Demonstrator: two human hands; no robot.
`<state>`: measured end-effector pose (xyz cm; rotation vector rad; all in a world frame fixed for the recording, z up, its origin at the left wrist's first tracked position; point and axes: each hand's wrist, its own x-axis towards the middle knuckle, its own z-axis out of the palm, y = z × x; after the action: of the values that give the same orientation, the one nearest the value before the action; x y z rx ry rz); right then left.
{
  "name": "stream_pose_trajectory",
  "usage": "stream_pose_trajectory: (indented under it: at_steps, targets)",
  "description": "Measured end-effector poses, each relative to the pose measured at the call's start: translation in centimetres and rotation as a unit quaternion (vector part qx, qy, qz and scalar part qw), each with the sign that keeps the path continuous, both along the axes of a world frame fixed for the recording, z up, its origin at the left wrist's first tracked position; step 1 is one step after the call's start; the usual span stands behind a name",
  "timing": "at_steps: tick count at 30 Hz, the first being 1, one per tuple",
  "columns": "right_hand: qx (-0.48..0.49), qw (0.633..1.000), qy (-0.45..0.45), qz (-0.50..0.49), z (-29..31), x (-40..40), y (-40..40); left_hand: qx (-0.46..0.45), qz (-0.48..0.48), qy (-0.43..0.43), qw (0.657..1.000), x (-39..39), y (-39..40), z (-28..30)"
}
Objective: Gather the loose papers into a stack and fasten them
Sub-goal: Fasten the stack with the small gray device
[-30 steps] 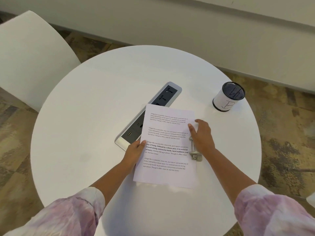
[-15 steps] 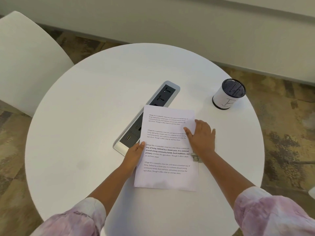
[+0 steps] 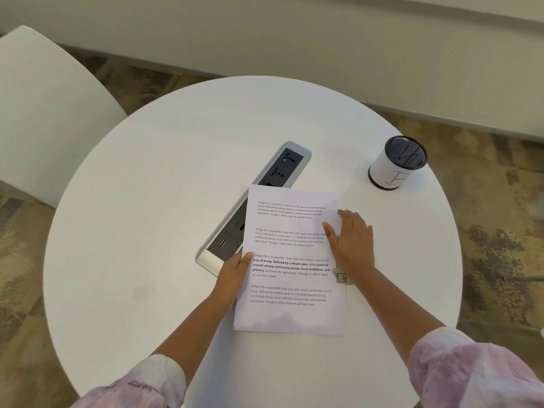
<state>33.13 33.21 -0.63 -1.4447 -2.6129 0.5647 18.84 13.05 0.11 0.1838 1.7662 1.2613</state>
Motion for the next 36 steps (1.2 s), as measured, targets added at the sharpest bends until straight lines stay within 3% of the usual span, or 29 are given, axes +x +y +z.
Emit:
stream_pose_trajectory:
  at_steps: [22,36]
  targets:
    - [0.008,0.999,0.047,-0.026,-0.8,0.3,0.1,-0.016,0.022,0.036,0.999,0.2,0.5,-0.6]
    - [0.001,0.999,-0.043,-0.008,-0.7,-0.1,0.3,-0.042,0.027,0.068,0.996,0.2,0.5,-0.6]
